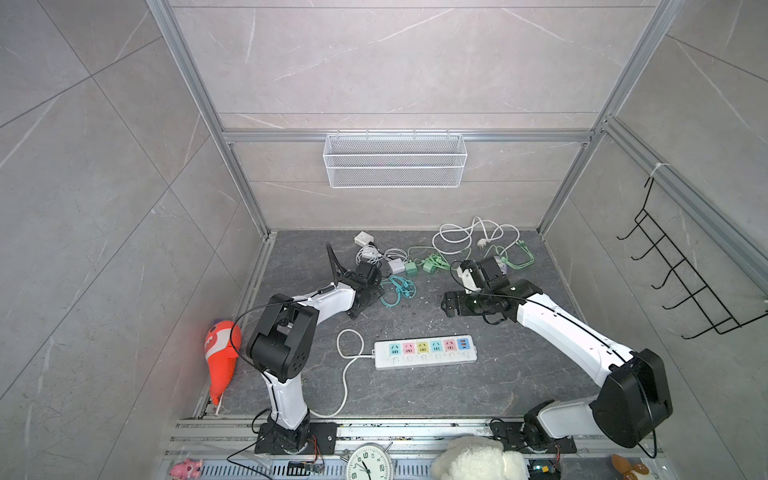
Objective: Insert the plug
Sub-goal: 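Lower the left gripper onto the teal charger cube and grasp it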
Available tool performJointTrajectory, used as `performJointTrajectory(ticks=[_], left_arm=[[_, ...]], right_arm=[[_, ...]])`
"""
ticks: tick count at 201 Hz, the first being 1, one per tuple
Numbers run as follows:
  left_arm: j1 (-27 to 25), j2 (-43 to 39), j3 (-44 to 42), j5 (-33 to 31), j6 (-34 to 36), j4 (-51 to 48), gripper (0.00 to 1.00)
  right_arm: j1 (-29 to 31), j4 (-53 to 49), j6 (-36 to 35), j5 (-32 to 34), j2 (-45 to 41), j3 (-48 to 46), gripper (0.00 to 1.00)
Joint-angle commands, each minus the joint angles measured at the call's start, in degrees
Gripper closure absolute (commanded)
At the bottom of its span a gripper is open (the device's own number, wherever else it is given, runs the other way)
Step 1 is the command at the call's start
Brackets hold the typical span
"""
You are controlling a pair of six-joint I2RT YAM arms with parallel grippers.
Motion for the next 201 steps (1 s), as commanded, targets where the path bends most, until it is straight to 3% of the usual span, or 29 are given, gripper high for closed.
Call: performJointTrajectory(ticks=[1, 78, 115, 157, 201], left_arm=[[0.38, 0.84, 3.21, -0.99, -1.52, 0.66, 0.08], [0.49, 5.78, 6.71, -0.15, -0.99, -0.20, 0.14], [0.68, 6.59, 7.04, 0.43, -0.13, -0.59, 0.22], [1.72, 5.98, 5.36, 1.17, 2.70, -2.84, 0.39], [4.61, 3.78, 2.07, 3.09, 5.15, -5.04, 0.40]], right_arm=[[0.33, 0.96, -1.30, -1.44, -0.96, -2.06, 0.01], [0.26, 1.18, -1.65, -1.20, -1.02, -3.36, 0.01], [0.24, 1.10, -1.83, -0.74, -0.43, -3.25, 0.01], [0.24, 1.01, -1.78, -0.70, -0.20, -2.98, 0.01], [0.24, 1.18, -1.30, -1.92, 0.15, -2.57, 0.01]])
